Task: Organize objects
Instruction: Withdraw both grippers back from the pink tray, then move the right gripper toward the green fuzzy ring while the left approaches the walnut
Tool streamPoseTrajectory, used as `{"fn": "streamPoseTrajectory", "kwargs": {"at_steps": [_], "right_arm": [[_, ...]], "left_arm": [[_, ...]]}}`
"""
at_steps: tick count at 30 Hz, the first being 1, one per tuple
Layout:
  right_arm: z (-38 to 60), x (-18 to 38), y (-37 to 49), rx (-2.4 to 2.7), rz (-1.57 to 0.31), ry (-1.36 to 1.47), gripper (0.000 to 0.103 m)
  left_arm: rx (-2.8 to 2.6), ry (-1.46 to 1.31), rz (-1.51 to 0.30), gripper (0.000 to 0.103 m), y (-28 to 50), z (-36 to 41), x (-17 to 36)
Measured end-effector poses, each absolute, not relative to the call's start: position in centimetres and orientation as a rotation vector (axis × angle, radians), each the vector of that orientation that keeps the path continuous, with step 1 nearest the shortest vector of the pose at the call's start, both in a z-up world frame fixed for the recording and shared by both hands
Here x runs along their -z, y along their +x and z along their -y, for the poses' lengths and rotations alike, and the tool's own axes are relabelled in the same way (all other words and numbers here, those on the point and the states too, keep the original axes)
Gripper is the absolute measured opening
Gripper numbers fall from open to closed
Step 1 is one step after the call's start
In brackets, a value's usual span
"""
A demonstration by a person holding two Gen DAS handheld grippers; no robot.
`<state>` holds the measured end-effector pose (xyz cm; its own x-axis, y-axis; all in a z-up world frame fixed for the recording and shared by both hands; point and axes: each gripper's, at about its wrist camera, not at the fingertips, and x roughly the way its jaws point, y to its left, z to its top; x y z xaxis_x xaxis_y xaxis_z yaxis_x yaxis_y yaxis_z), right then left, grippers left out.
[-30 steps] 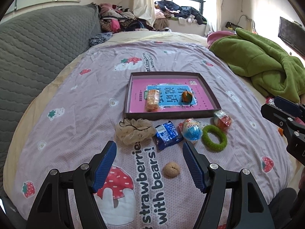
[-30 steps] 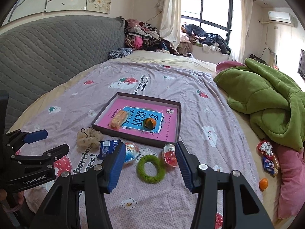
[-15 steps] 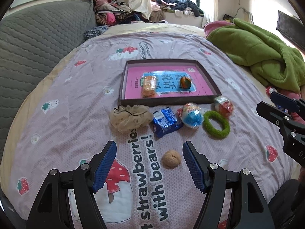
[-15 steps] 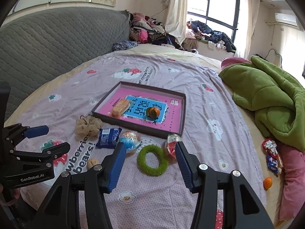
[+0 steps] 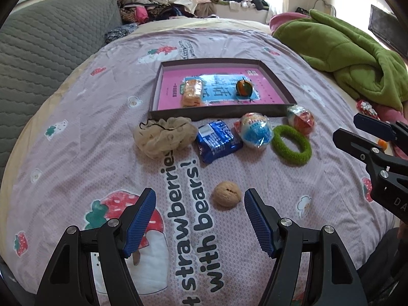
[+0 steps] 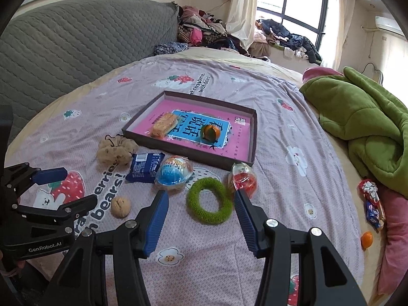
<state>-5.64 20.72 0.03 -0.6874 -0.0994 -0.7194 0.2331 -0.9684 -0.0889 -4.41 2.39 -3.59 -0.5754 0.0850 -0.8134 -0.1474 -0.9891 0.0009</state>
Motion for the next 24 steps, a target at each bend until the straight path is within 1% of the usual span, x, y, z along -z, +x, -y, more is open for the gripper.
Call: {"fn": "streamPoseTrajectory", "kwargs": {"at_steps": [18, 24], "right_arm": [[-19.9, 2.9, -6.6, 2.681, -0.317, 1.223, 0.053], [-20.0, 3.5, -6.8, 2.672, -0.317, 1.237, 0.053]], "left_arm": [[-2.621, -1.406, -0.092, 0.074, -4.3, -3.4, 5.7], [-2.605, -1.411, -0.054, 0.074, -4.3, -3.4, 6.3]]}}
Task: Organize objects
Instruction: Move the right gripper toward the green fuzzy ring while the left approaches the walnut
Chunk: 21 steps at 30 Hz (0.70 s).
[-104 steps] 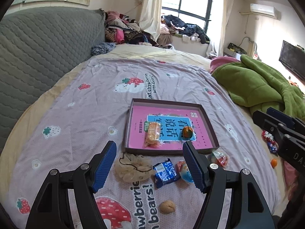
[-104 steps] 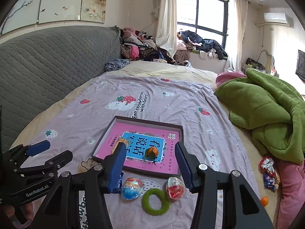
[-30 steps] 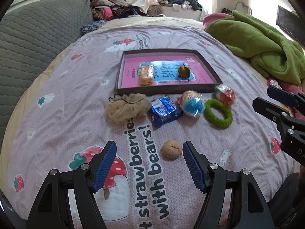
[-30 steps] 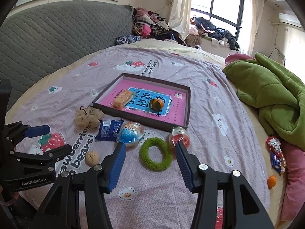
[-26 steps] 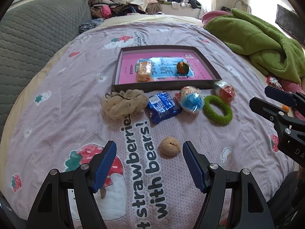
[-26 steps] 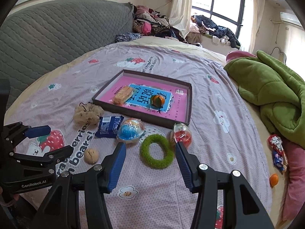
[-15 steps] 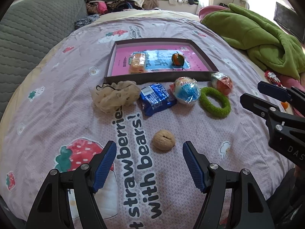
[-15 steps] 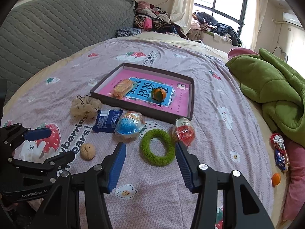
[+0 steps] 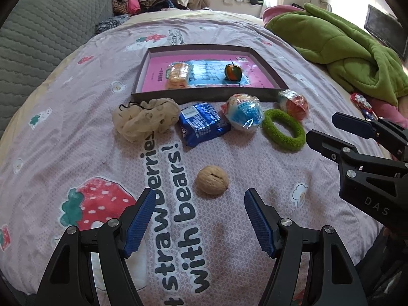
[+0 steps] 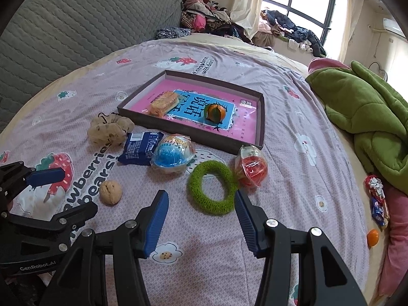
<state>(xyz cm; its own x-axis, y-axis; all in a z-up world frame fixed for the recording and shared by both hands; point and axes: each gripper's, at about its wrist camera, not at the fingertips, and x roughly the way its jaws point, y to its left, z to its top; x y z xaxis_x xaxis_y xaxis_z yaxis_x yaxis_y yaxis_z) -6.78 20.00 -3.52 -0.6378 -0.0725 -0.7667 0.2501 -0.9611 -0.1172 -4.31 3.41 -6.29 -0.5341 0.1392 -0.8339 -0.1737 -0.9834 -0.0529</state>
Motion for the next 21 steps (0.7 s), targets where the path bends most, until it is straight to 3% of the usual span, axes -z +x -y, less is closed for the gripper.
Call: {"fn": "streamPoseTrajectory", "kwargs": {"at_steps": [21], "right_arm": [[-20.0, 5.2, -7.9, 2.653, -0.328, 1.254, 0.053]], "left_arm": [[-2.603, -1.405, -0.023, 0.074, -4.9, -3.1, 7.4]]}}
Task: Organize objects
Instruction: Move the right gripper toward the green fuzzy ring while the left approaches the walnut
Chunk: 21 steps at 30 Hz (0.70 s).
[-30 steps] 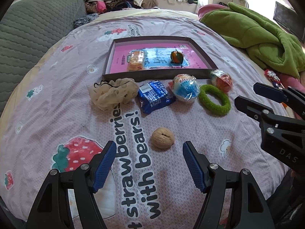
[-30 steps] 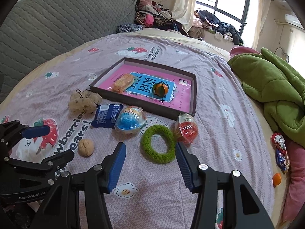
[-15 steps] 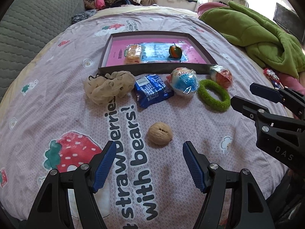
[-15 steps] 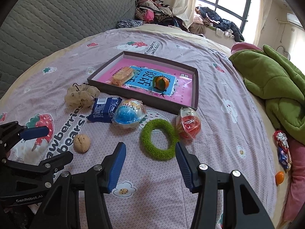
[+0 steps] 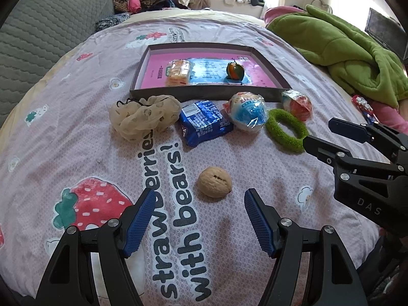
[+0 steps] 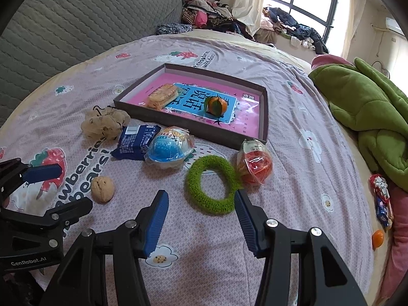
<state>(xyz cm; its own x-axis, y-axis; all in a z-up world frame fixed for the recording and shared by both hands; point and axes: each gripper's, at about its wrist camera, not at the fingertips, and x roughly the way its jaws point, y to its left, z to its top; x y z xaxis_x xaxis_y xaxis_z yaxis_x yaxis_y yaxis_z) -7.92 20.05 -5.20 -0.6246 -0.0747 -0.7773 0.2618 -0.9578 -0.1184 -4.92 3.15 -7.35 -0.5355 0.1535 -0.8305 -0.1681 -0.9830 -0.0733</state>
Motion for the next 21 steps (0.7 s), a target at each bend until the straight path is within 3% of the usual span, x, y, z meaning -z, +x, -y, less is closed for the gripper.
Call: {"fn": "streamPoseTrajectory", "kwargs": {"at_steps": [21], "right_arm": [[-20.4, 7.0, -9.3, 2.627, -0.318, 1.296, 0.053]], "left_arm": [[-2.577, -1.431, -0.037, 0.074, -5.9, -3.5, 8.7]]}}
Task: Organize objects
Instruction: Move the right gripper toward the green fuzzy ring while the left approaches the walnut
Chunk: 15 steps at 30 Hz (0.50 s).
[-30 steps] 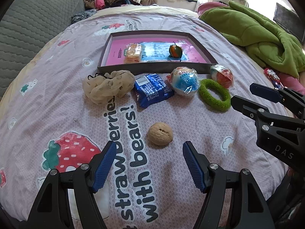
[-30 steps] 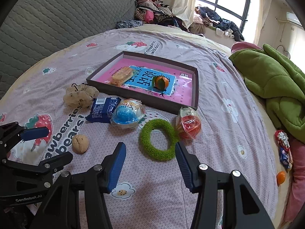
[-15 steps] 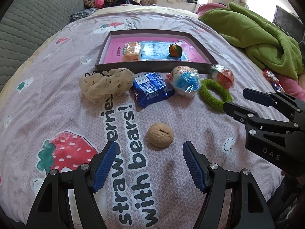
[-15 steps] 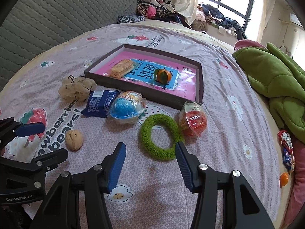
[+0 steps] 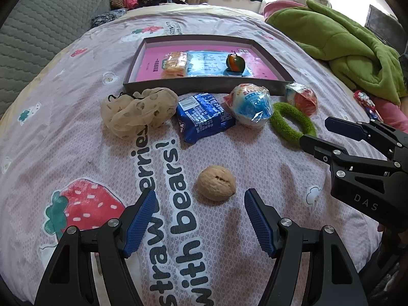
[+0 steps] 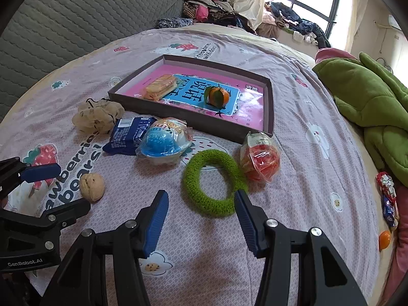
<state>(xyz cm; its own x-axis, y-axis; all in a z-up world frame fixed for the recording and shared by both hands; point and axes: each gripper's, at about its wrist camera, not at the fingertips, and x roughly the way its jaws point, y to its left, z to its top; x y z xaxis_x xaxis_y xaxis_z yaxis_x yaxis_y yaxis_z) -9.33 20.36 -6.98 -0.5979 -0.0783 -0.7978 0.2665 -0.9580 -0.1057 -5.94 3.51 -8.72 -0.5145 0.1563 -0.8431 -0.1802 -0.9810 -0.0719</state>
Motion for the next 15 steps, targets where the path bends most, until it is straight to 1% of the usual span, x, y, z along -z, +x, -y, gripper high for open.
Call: {"fn": "streamPoseTrajectory", "kwargs": {"at_steps": [15], "right_arm": [[-19.8, 8.6, -10.7, 2.598, -0.352, 1.330, 0.053]], "left_arm": [[-2.564, -1.439, -0.042, 0.074, -6.8, -3.7, 9.9]]}}
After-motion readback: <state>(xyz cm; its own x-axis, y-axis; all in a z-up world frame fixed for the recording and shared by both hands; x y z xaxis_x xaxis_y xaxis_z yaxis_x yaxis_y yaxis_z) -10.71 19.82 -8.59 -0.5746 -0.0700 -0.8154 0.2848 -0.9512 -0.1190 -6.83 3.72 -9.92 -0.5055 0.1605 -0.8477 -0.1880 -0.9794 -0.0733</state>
